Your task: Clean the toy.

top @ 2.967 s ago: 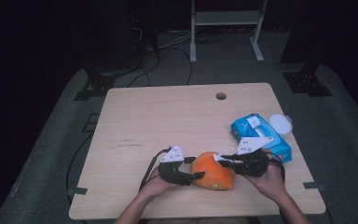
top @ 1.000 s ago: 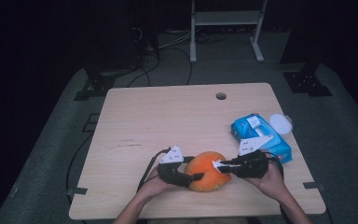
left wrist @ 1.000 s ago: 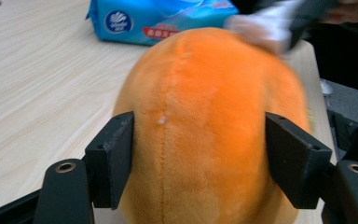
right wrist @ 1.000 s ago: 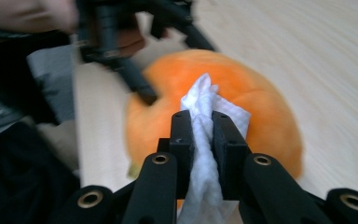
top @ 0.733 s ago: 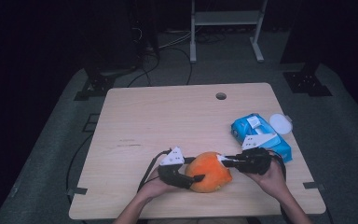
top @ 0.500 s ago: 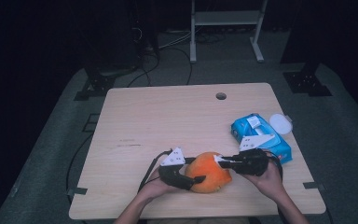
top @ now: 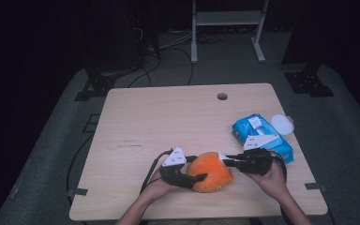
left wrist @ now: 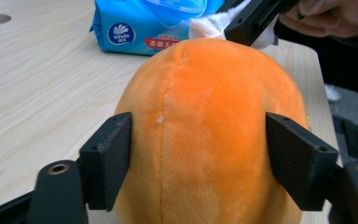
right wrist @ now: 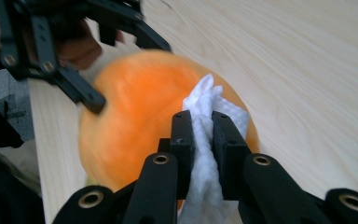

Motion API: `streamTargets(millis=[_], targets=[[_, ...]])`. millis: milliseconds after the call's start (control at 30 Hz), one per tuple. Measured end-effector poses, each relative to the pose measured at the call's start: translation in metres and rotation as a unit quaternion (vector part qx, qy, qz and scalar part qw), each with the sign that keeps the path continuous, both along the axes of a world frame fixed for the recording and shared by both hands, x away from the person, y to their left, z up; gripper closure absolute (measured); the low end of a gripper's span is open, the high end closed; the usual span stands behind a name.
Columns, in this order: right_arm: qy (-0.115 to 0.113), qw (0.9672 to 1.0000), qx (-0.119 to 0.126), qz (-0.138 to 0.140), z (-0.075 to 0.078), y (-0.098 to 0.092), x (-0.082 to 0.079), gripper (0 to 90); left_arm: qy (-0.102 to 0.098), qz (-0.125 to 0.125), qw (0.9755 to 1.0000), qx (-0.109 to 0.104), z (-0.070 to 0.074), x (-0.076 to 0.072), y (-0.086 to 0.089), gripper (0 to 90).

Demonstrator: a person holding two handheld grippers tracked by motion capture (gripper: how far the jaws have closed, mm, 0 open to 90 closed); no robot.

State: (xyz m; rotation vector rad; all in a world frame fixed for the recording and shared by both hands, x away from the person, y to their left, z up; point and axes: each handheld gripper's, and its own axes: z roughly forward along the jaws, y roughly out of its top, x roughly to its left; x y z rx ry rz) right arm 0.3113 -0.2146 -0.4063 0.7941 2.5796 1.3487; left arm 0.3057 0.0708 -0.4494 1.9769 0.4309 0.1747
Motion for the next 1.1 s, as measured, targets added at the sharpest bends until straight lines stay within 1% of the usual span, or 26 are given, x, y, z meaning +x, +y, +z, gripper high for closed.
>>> streamTargets(millis=[100, 167, 200, 233, 267, 367, 400, 467, 500, 600, 667, 700, 733, 767, 800, 867, 900, 933, 967, 1000, 1033, 1100], targets=[[-0.013, 0.9997, 0.012, 0.015, 0.007, 0.012, -0.005, 79.4, -0.017, -0.008, 0.9998, 0.006, 0.001, -0.006, -0.007, 23.6], [-0.014, 0.9991, 0.028, 0.029, 0.010, 0.018, -0.008, 79.3, -0.027, -0.014, 0.9995, 0.011, 0.002, -0.009, -0.012, 23.3], [-0.015, 0.9991, 0.026, 0.031, 0.011, 0.021, -0.008, 79.4, -0.035, -0.012, 0.9992, 0.016, 0.002, -0.011, -0.013, 23.2], [-0.019, 0.9992, 0.017, 0.031, 0.010, 0.022, -0.008, 79.3, -0.037, -0.010, 0.9992, 0.015, 0.003, -0.011, -0.013, 23.4], [-0.017, 0.9993, 0.015, 0.028, 0.009, 0.021, -0.008, 79.4, -0.035, -0.009, 0.9993, 0.012, 0.003, -0.010, -0.011, 24.1], [-0.006, 0.9996, 0.024, 0.014, 0.005, 0.011, -0.002, 79.4, -0.032, -0.005, 0.9995, -0.001, 0.004, -0.007, -0.006, 25.0], [0.001, 0.9995, 0.028, 0.014, 0.003, 0.008, 0.000, 79.3, -0.029, -0.006, 0.9996, -0.007, 0.004, -0.006, -0.005, 25.3], [0.012, 0.9993, 0.035, 0.011, -0.001, 0.002, 0.003, 79.3, -0.029, -0.008, 0.9995, -0.005, 0.005, -0.007, -0.006, 25.3], [0.014, 0.9992, 0.035, 0.009, -0.001, 0.000, 0.004, 79.3, -0.032, -0.009, 0.9994, -0.004, 0.005, -0.008, -0.007, 25.4], [0.011, 0.9995, 0.028, 0.007, 0.001, 0.000, 0.001, 79.2, -0.028, -0.010, 0.9995, -0.004, 0.005, -0.009, -0.013, 25.3], [0.002, 0.9995, 0.029, 0.014, 0.005, 0.006, -0.003, 79.1, -0.027, -0.008, 0.9996, -0.009, 0.003, -0.009, -0.017, 23.7], [0.000, 0.9992, 0.033, 0.025, 0.007, 0.011, -0.004, 79.0, -0.031, -0.010, 0.9994, -0.010, 0.003, -0.009, -0.018, 22.0], [-0.001, 0.9987, 0.034, 0.038, 0.008, 0.016, -0.006, 79.0, -0.034, -0.012, 0.9993, -0.009, 0.002, -0.009, -0.019, 18.4], [-0.007, 0.9987, 0.024, 0.045, 0.009, 0.021, -0.008, 79.0, -0.036, -0.009, 0.9993, -0.007, 0.002, -0.008, -0.018, 14.1], [-0.013, 0.9987, 0.013, 0.047, 0.009, 0.024, -0.009, 79.1, -0.027, -0.006, 0.9996, -0.010, 0.002, -0.006, -0.015, 10.0], [-0.014, 0.9988, 0.003, 0.046, 0.008, 0.023, -0.009, 79.1, -0.011, -0.001, 0.9998, -0.017, 0.001, -0.002, -0.009, 7.7], [-0.013, 0.9989, 0.003, 0.044, 0.007, 0.021, -0.007, 79.1, 0.000, -0.005, 0.9997, -0.022, -0.001, 0.000, -0.007, 7.7], [-0.007, 0.9991, 0.008, 0.040, 0.006, 0.017, -0.006, 79.0, 0.015, -0.013, 0.9996, -0.022, -0.003, 0.001, -0.007, 7.8], [-0.002, 0.9993, 0.013, 0.036, 0.005, 0.013, -0.004, 79.0, 0.026, -0.021, 0.9994, -0.014, -0.005, 0.002, -0.007, 7.8], [-0.001, 0.9994, 0.015, 0.032, 0.004, 0.010, -0.003, 79.0, 0.023, -0.024, 0.9994, -0.009, -0.007, 0.002, -0.007, 7.8], [0.003, 0.9995, 0.015, 0.029, 0.004, 0.008, -0.002, 79.0, 0.025, -0.027, 0.9993, -0.009, -0.008, 0.002, -0.007, 8.7], [0.004, 0.9995, 0.017, 0.027, 0.004, 0.007, -0.002, 79.0, 0.028, -0.026, 0.9992, -0.006, -0.008, 0.002, -0.007, 19.1]])
